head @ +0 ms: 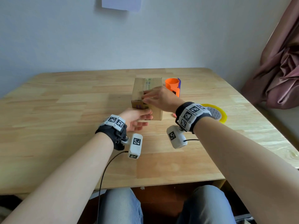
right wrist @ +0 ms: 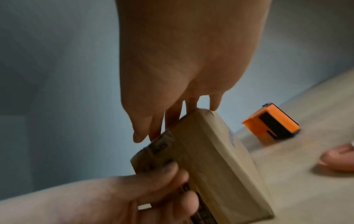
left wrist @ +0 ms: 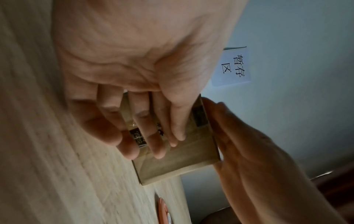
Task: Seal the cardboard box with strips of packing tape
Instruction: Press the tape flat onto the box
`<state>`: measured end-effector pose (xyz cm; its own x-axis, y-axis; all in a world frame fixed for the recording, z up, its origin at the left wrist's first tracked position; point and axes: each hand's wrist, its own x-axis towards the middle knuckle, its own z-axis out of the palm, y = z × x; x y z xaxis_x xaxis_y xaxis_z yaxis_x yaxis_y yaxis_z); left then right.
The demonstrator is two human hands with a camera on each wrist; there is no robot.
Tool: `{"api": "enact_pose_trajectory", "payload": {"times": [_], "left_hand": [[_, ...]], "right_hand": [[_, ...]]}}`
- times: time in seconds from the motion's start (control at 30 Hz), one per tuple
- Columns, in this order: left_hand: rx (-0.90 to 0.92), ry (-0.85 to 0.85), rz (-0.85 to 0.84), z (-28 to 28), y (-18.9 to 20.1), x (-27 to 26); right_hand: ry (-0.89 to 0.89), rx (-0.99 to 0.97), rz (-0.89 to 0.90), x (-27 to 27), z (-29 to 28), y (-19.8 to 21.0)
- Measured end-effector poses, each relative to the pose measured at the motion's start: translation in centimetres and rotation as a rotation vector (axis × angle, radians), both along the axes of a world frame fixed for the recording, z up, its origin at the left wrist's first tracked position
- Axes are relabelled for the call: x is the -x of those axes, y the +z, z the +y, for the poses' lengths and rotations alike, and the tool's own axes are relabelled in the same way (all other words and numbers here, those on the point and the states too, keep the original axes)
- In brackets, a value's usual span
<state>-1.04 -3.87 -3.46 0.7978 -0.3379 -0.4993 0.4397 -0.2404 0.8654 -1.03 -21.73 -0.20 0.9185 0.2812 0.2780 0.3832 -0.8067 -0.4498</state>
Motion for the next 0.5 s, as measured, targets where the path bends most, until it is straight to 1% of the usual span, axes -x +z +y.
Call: {"api": "enact_pose_trajectory", "payload": {"times": [0.07, 0.2, 0.27, 0.37, 0.5], "left_hand": [[-0.006, 0.011, -0.029, 0.0, 0.1, 0.1], [0.007, 0.015, -0.066, 0.0, -0.2, 0.0], [0.031, 0.031, -0.062, -0.1, -0.5, 0.1], [0.047, 0.051, -0.055, -0.3, -1.0, 0.0], [0.047, 0.061, -0.049, -0.3, -1.3, -0.1]], "right_hand": [[-0.014, -0.023, 0.044, -0.8, -0.4, -1.0], [0.002, -0.162, -0.001, -1.5, -0.8, -2.1], [-0.027, -0.228, 0.000, -1.7, -0.9, -2.8], [-0.072, -0.250, 0.005, -1.6, -0.9, -3.3], [-0.153, -0.251, -0.039, -1.0, -0.4, -3.3]]}}
